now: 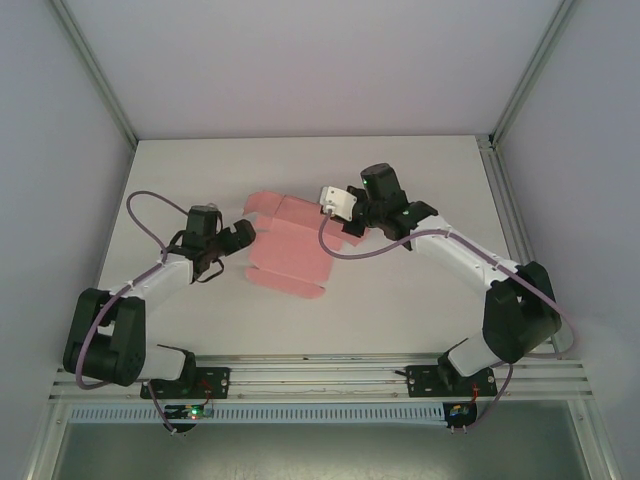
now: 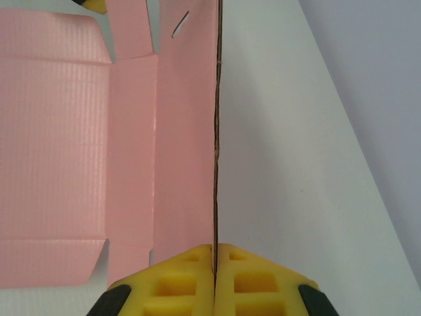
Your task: Assemble paper box
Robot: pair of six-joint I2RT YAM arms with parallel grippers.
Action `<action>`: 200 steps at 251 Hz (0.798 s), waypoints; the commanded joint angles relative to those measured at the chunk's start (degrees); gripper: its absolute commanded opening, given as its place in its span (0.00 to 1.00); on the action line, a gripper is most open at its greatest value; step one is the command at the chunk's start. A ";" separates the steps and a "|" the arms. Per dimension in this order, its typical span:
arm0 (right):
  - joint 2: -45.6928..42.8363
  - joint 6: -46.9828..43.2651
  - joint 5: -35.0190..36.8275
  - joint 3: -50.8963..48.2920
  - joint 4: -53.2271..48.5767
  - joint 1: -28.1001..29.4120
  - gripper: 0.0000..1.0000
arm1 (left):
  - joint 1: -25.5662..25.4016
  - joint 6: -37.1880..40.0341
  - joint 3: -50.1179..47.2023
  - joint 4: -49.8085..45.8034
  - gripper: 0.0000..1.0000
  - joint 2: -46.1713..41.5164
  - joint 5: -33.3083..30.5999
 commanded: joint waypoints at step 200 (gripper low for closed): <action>3.81 2.26 -3.48 1.97 -0.19 1.03 0.00 | -7.55 4.91 4.97 5.54 1.00 10.39 5.57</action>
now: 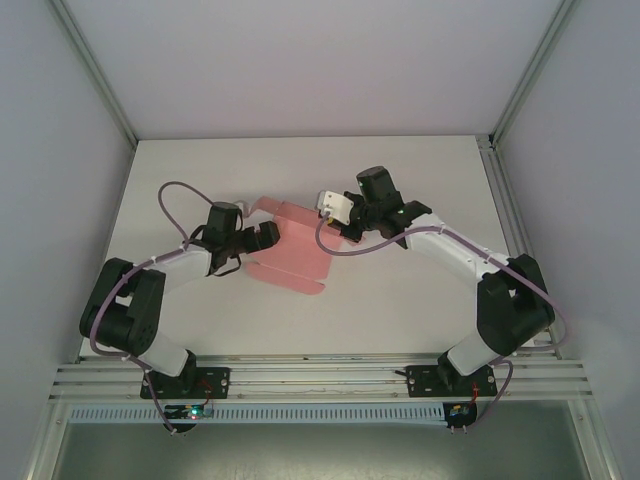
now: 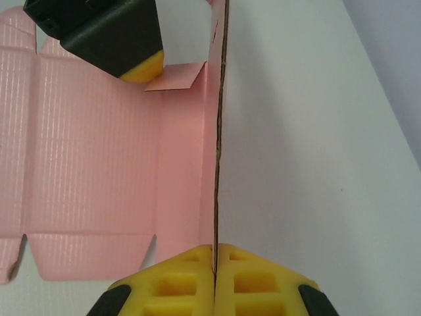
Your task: Assemble paper box
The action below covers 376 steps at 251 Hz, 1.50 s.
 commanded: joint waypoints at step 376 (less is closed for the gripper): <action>17.11 -29.05 31.60 -13.47 51.87 6.24 0.00 | 12.80 0.54 21.06 -6.15 0.85 15.18 1.61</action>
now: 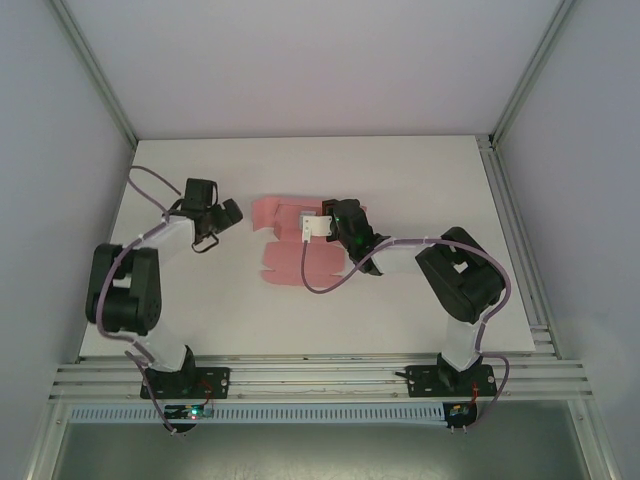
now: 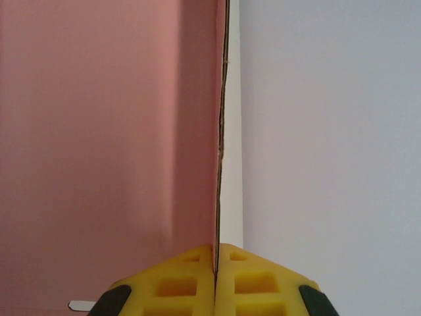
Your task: Assemble paper box
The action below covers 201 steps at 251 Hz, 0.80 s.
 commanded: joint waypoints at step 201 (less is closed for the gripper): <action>-1.89 1.12 0.86 -0.37 -6.85 0.06 0.00 | -5.70 12.40 -12.43 39.82 0.48 2.62 34.17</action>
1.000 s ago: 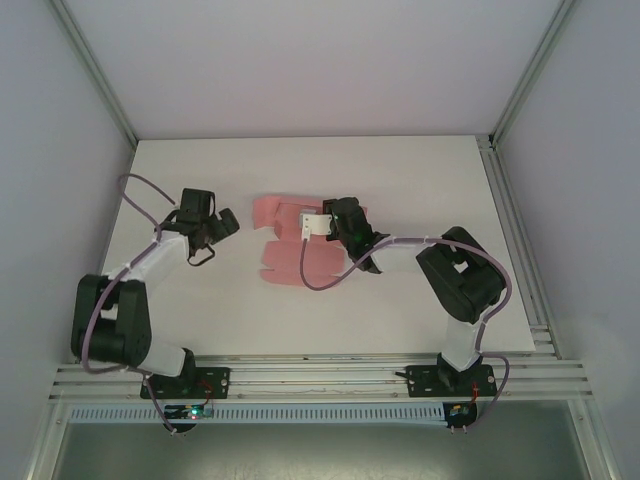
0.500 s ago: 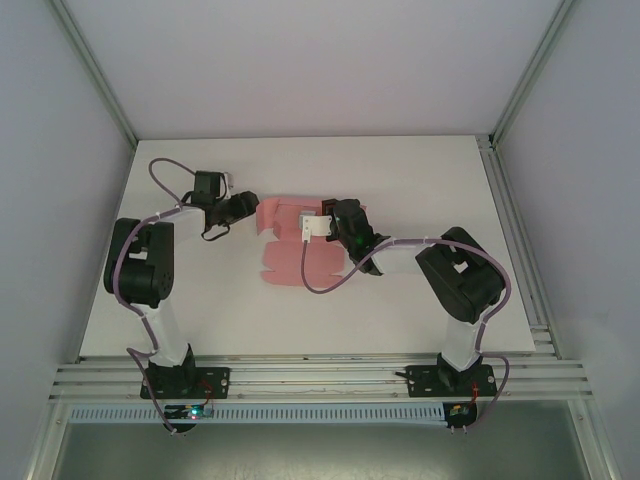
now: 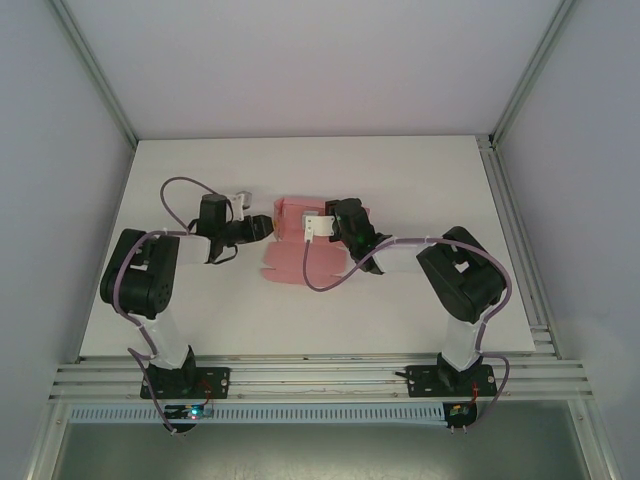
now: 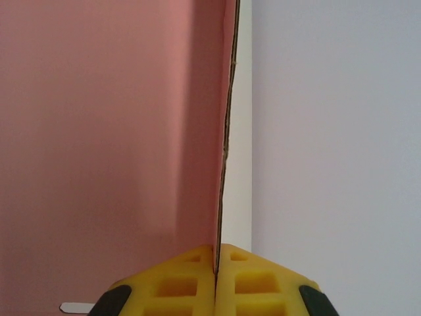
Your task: Assemble paper box
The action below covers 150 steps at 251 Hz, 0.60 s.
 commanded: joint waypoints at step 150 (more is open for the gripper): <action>-4.23 -0.23 2.08 -2.42 -5.46 2.92 0.00 | -7.97 14.99 4.57 -5.01 0.43 0.57 -9.08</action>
